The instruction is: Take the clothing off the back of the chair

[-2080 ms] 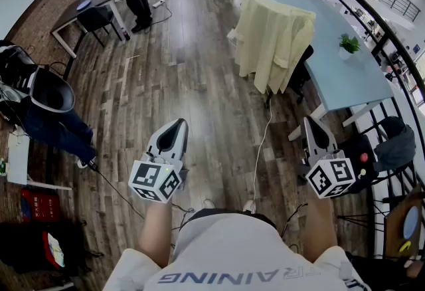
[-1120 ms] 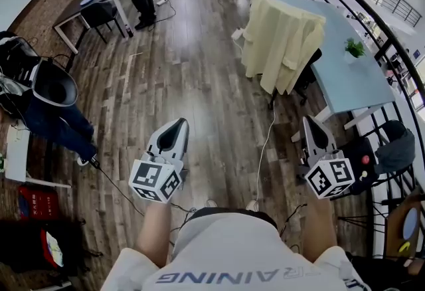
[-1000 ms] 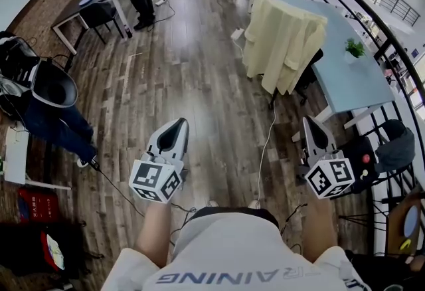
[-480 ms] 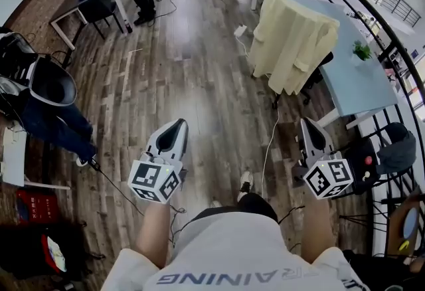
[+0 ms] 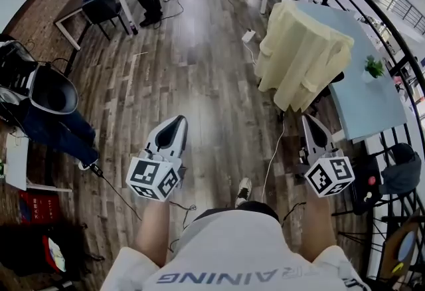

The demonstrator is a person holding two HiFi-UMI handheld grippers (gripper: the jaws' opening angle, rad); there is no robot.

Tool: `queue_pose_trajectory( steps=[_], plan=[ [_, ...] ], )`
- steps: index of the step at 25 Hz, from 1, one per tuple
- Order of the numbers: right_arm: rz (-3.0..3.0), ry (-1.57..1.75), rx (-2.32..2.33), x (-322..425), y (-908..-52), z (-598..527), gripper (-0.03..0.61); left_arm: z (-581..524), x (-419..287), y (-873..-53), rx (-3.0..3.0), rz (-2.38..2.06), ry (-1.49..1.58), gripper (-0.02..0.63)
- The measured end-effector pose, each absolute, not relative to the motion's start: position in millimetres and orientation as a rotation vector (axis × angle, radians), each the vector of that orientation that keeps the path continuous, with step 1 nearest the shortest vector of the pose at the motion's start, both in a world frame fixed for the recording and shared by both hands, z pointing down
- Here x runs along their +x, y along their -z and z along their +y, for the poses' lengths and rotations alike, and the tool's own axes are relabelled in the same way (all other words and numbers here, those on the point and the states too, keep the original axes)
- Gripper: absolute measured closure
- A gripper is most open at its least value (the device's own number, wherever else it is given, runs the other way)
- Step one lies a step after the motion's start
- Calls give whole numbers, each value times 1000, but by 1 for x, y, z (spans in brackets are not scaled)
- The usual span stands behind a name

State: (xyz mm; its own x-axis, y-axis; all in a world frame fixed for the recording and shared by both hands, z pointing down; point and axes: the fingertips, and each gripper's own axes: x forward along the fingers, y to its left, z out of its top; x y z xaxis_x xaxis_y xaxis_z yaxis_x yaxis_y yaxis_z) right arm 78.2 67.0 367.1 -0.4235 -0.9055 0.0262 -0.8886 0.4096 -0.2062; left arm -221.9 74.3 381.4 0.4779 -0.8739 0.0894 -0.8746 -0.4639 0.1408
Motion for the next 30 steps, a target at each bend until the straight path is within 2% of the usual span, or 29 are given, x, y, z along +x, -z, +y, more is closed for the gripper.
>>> queue_pose_trajectory(
  steps=[16, 30],
  plan=[
    [2521, 270, -1656, 197, -375, -105, 557, -95, -109, -382, 2589, -1518, -50, 572],
    [2467, 287, -1779, 181, -386, -197, 557, -217, -112, -395, 2657, -1355, -84, 572]
  ],
)
